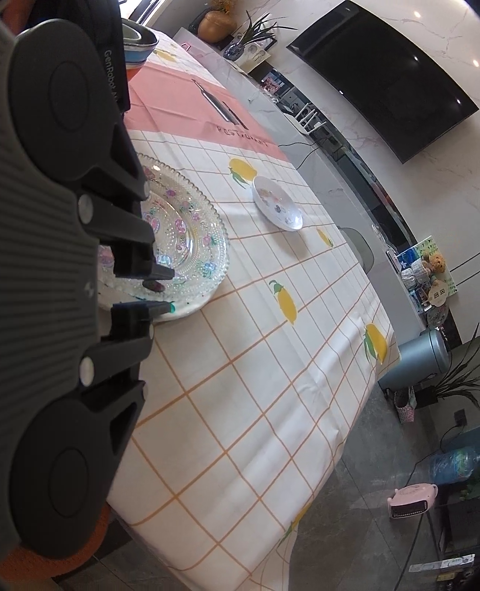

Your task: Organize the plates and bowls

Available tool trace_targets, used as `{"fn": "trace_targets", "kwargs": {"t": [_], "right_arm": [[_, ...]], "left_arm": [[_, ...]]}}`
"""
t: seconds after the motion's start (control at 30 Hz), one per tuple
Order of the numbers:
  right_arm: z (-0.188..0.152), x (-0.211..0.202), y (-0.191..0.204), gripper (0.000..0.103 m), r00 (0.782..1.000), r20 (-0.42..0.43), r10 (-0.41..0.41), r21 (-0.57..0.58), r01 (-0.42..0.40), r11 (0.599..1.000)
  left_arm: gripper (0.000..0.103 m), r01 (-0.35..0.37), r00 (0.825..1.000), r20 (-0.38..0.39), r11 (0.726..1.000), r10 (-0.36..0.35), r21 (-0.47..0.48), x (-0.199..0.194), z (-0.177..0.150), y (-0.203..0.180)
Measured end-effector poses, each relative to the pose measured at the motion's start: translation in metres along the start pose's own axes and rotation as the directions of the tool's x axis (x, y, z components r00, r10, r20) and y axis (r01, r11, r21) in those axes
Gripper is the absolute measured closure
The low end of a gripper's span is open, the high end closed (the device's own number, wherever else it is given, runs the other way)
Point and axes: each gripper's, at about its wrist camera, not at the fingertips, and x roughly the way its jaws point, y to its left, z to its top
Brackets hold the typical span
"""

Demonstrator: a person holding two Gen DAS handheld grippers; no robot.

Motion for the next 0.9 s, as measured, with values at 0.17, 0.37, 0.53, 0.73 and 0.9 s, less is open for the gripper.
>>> {"fn": "trace_targets", "kwargs": {"t": [0.17, 0.37, 0.53, 0.73, 0.9], "right_arm": [[0.001, 0.002, 0.009, 0.092, 0.999, 0.007, -0.039, -0.055, 0.039, 0.998], [0.002, 0.004, 0.012, 0.091, 0.998, 0.015, -0.062, -0.103, 0.063, 0.993], [0.004, 0.006, 0.018, 0.091, 0.996, 0.011, -0.089, -0.152, 0.090, 0.984], [0.003, 0.003, 0.019, 0.084, 0.995, 0.010, -0.100, -0.167, 0.101, 0.981], [0.004, 0.000, 0.018, 0.084, 0.996, 0.005, -0.092, -0.157, 0.091, 0.983]], "left_arm": [[0.088, -0.015, 1.000, 0.004, 1.000, 0.015, 0.018, 0.000, -0.001, -0.003], [0.088, -0.017, 1.000, 0.000, 1.000, 0.017, 0.025, -0.001, -0.001, -0.004], [0.088, -0.011, 1.000, -0.007, 1.000, 0.012, 0.028, -0.002, 0.000, -0.004], [0.087, -0.004, 1.000, -0.011, 1.000, 0.004, 0.026, -0.002, 0.001, -0.003], [0.081, -0.007, 1.000, 0.003, 0.999, 0.007, 0.037, -0.005, 0.001, -0.005]]}}
